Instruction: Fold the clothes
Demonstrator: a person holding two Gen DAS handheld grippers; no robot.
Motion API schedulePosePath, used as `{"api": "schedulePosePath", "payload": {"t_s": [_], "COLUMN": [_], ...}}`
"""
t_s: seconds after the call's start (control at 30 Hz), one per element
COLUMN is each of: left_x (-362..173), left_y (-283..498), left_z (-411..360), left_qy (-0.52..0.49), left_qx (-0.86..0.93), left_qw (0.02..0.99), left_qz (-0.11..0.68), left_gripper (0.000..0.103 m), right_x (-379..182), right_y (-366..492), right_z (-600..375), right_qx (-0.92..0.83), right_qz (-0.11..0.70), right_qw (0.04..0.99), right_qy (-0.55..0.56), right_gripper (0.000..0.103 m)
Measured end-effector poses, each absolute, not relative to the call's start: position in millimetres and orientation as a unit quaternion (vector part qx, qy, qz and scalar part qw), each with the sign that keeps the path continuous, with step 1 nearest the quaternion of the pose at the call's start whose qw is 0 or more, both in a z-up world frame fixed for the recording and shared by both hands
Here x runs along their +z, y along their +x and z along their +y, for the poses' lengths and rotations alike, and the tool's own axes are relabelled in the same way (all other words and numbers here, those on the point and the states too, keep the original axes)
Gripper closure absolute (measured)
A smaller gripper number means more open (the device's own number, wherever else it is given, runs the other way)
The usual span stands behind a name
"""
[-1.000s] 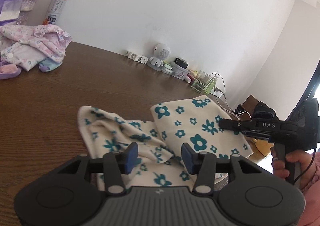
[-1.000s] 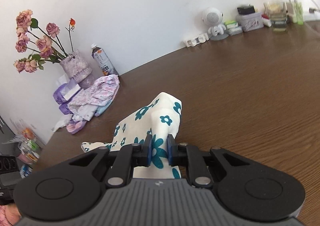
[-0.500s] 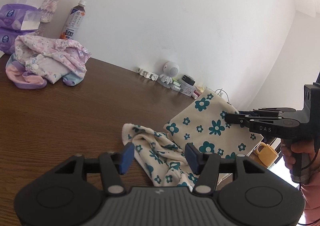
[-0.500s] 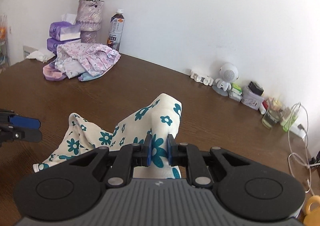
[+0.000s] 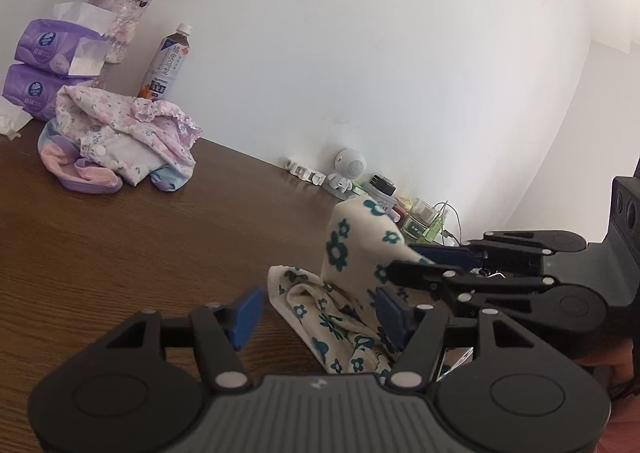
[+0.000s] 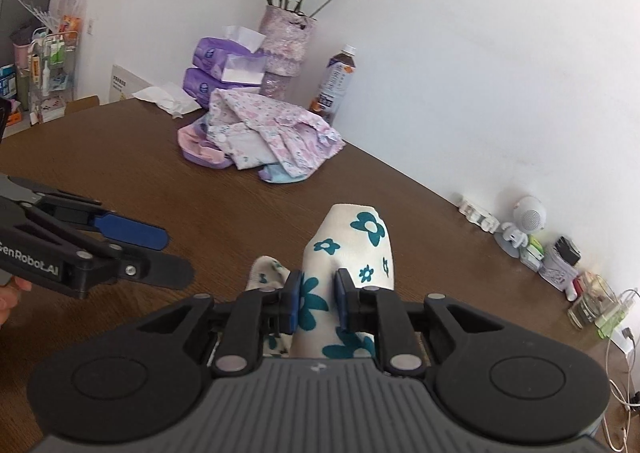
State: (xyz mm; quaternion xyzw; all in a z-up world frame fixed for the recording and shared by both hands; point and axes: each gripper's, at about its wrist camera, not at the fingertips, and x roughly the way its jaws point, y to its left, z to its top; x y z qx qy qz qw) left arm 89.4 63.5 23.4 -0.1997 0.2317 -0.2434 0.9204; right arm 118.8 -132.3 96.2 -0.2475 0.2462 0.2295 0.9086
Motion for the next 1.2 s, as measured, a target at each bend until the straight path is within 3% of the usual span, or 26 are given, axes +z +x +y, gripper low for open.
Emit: {"api": "schedulePosePath", "payload": {"t_s": [0.37, 0.6, 0.77, 0.97, 1.03, 1.2], "left_x": [22.5, 24.3, 28.6, 31.3, 24.9, 11.1], "left_y": [77.0, 79.9, 87.6, 82.0, 80.5, 79.1], "left_z": [90.2, 77.9, 40.8, -1.4, -9.5, -4.3], "left_qy": [-0.209, -0.205, -0.203, -0.137, -0.105, -0.115], "left_qx": [-0.181, -0.183, -0.226, -0.242, -0.228, -0.216], "left_qw": [0.933, 0.93, 0.919, 0.925, 0.931, 0.925], "left_qz": [0.23, 0.244, 0.25, 0.257, 0.266, 0.29], "left_gripper": [0.041, 0.041, 0.041, 0.043, 0.053, 0.054], "right_x": [57.1, 89.0, 75.6, 43.4, 35.3, 29.7], "right_y": [119.8, 113.8, 123.0, 123.9, 123.5, 115.6], "right_z": [-106.8, -193.6, -262.9, -278.3, -272.7, -259.3], "right_qx": [0.288, 0.298, 0.224, 0.24, 0.245, 0.251], "right_qz": [0.268, 0.24, 0.265, 0.29, 0.294, 0.29], "right_qw": [0.901, 0.924, 0.936, 0.922, 0.919, 0.921], "right_qy": [-0.182, -0.003, 0.062, 0.095, 0.093, 0.073], "right_gripper": [0.082, 0.072, 0.071, 0.07, 0.07, 0.07]}}
